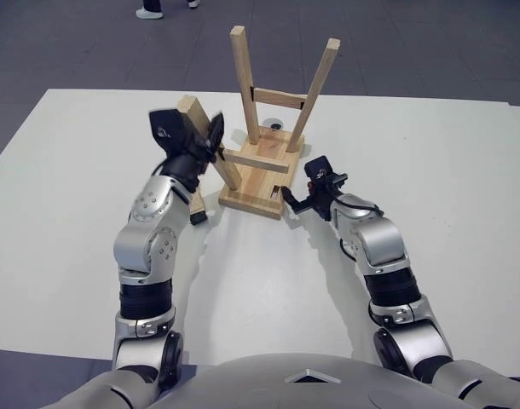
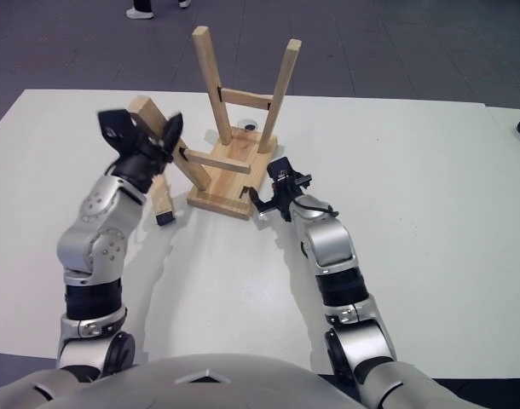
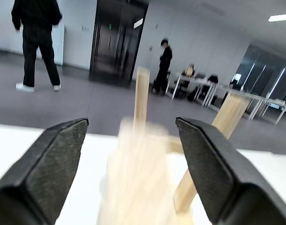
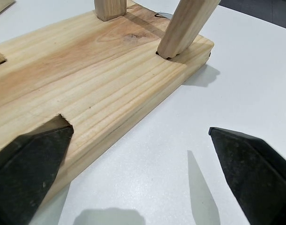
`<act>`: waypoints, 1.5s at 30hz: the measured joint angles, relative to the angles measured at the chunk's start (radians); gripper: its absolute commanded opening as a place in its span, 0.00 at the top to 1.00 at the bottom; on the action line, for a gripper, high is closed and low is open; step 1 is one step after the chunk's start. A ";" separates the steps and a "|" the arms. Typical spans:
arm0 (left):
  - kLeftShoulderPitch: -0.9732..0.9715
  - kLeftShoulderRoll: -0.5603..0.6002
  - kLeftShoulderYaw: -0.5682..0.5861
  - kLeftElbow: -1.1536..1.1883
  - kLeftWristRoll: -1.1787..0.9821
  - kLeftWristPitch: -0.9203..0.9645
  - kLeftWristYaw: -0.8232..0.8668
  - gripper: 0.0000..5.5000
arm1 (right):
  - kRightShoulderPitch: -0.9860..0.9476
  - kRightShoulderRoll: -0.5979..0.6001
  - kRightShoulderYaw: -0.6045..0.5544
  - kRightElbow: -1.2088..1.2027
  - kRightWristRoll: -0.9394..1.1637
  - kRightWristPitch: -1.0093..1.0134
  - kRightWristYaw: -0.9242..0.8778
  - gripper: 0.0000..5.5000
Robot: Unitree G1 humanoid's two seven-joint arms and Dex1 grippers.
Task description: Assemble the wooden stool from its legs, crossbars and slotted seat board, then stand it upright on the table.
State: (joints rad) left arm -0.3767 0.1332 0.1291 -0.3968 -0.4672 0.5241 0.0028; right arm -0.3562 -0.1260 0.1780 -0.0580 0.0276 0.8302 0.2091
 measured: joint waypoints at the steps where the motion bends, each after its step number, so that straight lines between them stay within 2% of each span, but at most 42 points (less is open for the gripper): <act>1: -0.046 0.007 0.022 -0.032 -0.017 0.004 0.007 0.25 | 0.000 -0.002 -0.003 0.000 0.001 -0.004 0.001 0.02; 4: -0.209 0.087 0.139 -0.124 -0.121 0.050 0.026 0.17 | 0.021 -0.017 -0.045 -0.022 0.013 -0.007 0.007 0.02; 6: -0.259 0.197 0.215 -0.134 -0.119 0.093 0.031 0.11 | 0.053 -0.029 -0.114 -0.077 0.038 -0.025 0.008 0.02; 8: -0.208 0.287 0.244 -0.092 -0.062 0.141 0.032 0.06 | 0.066 -0.045 -0.184 -0.133 0.051 -0.055 0.000 0.02; 10: -0.036 0.346 0.213 0.002 0.014 0.244 0.031 0.02 | 0.065 -0.045 -0.272 -0.211 0.093 -0.086 -0.011 0.02; 12: 0.092 0.333 0.162 0.057 0.036 0.311 0.025 0.02 | 0.063 -0.041 -0.318 -0.251 0.127 -0.094 -0.018 0.02; 14: 0.194 0.242 0.089 0.117 0.034 0.339 0.010 0.02 | 0.060 -0.031 -0.356 -0.278 0.154 -0.102 -0.034 0.02; 17: 0.180 0.149 0.041 0.193 0.030 0.337 -0.012 0.02 | 0.060 -0.007 -0.356 -0.281 0.164 -0.104 -0.053 0.02; 19: 0.127 0.123 0.058 0.243 0.026 0.320 -0.017 0.02 | 0.065 0.000 -0.345 -0.282 0.164 -0.104 -0.065 0.02; 22: 0.079 0.130 0.054 0.316 0.053 0.313 -0.026 0.02 | 0.078 0.013 -0.333 -0.288 0.167 -0.104 -0.070 0.02; 27: 0.070 0.202 -0.016 0.422 0.134 0.388 -0.056 0.02 | 0.079 0.030 -0.331 -0.309 0.193 -0.108 -0.090 0.02; 34: 0.042 0.228 -0.028 0.428 0.156 0.460 -0.107 0.22 | 0.079 0.040 -0.320 -0.318 0.195 -0.126 -0.113 0.02; 45: 0.020 0.222 0.056 0.442 0.110 0.549 -0.175 0.57 | 0.027 0.066 -0.348 -0.339 0.230 -0.166 -0.159 0.02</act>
State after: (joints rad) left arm -0.3570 0.3553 0.1851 0.0456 -0.3576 1.0729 -0.1723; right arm -0.3292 -0.0604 -0.1695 -0.3968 0.2574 0.6645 0.0500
